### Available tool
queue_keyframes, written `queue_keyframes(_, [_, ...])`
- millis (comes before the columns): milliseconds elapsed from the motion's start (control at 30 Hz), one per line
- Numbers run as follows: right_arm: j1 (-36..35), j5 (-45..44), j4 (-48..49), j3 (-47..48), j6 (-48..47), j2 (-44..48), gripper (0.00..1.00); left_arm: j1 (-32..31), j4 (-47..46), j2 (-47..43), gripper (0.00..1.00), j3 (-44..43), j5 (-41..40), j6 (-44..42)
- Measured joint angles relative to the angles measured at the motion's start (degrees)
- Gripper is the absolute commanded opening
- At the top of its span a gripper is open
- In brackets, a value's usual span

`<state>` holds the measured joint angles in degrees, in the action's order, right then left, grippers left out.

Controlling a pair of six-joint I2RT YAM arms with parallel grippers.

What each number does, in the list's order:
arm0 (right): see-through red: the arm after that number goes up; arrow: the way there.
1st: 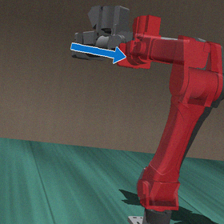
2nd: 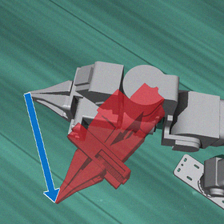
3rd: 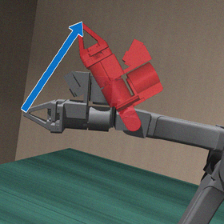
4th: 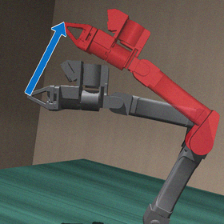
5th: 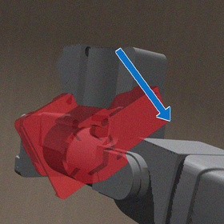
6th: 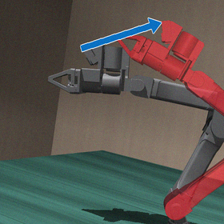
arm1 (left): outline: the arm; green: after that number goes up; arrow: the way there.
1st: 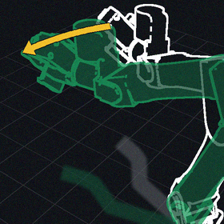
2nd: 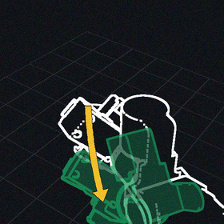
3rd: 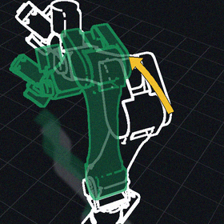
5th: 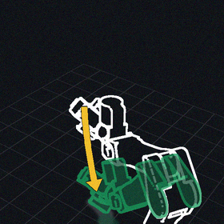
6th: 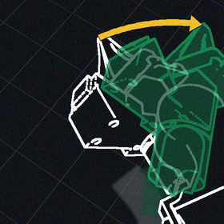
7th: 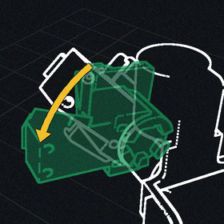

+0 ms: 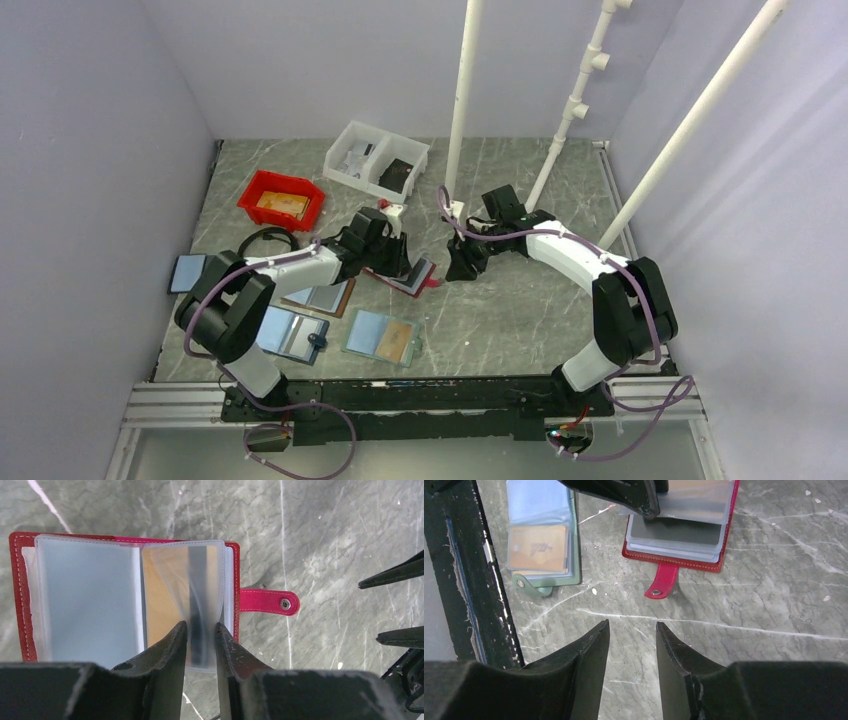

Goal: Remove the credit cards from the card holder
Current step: Remove the credit card from the card holder.

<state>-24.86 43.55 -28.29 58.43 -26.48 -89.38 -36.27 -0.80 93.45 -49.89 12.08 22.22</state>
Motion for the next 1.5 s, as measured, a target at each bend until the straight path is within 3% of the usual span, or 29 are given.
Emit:
queue_keyframes(367, [-0.3, 0.0, 0.2, 0.0, 0.6, -1.0, 0.42, 2.6, 3.0, -2.2, 0.28, 0.0, -2.6, -0.5])
queue_keyframes(1000, [-1.6, -0.2, 0.0, 0.8, 0.6, -3.3, 0.42, 13.9, 2.8, -3.4, 0.3, 0.8, 0.1, -1.8])
queue_keyframes(1300, [-2.5, -0.2, -0.3, 1.1, 0.6, -3.6, 0.42, 18.2, 2.6, -1.7, 0.28, 0.8, 9.3, -2.4])
queue_keyframes(1400, [-2.6, -0.1, -0.3, 1.1, 0.6, -3.6, 0.42, 19.4, 2.4, 0.6, 0.2, 0.7, 13.1, -2.3])
queue_keyframes(1500, [-2.6, 0.0, -0.5, 1.2, 0.6, -3.6, 0.42, 20.3, 2.1, 2.4, 0.0, 0.7, 16.3, -1.5])
